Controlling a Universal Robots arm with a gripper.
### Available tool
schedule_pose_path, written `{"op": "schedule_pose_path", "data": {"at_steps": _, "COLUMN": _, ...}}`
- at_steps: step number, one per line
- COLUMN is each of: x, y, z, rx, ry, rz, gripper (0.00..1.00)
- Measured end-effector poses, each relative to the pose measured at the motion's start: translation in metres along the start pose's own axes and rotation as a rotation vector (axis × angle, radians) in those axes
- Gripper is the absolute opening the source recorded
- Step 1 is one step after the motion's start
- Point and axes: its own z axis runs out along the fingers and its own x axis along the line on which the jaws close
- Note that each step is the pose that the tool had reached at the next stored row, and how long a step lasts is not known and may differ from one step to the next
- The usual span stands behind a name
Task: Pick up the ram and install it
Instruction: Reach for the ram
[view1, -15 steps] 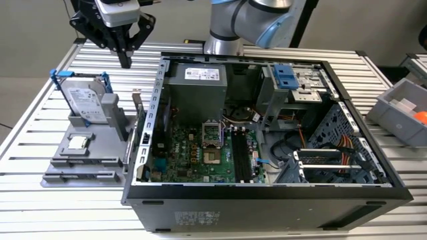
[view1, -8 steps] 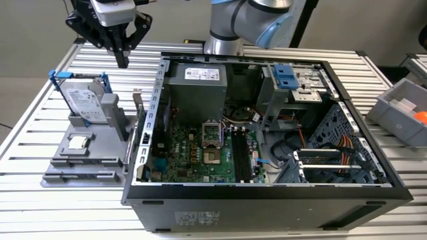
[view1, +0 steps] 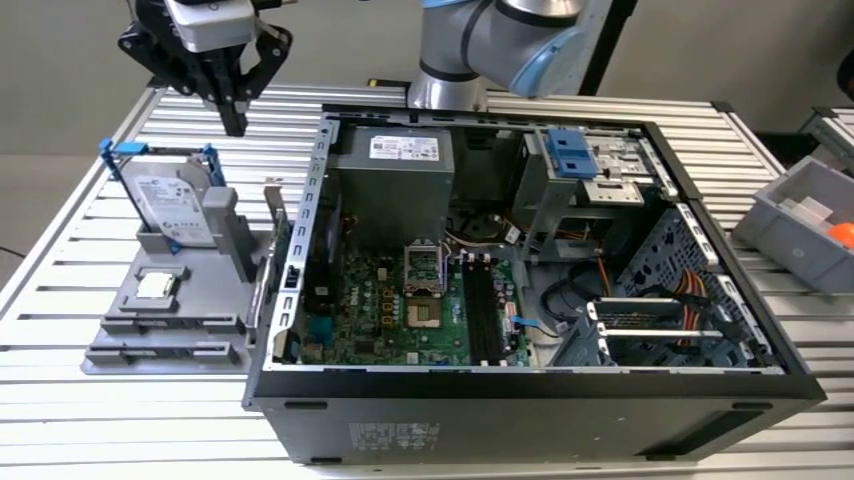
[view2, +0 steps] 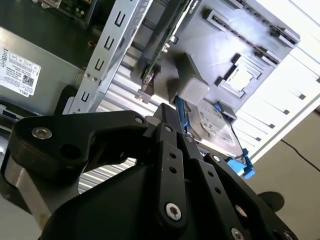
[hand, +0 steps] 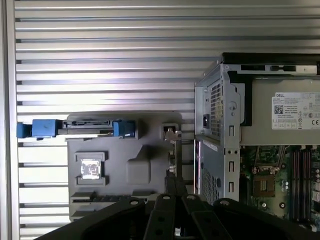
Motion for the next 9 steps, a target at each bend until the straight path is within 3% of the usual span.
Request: {"op": "schedule_pose_path", "data": {"at_steps": 9, "x": 0.0114, "y": -0.0004, "z": -0.0002, "rx": 0.0000, "ry": 0.0034, "rz": -0.004, "gripper": 0.00}}
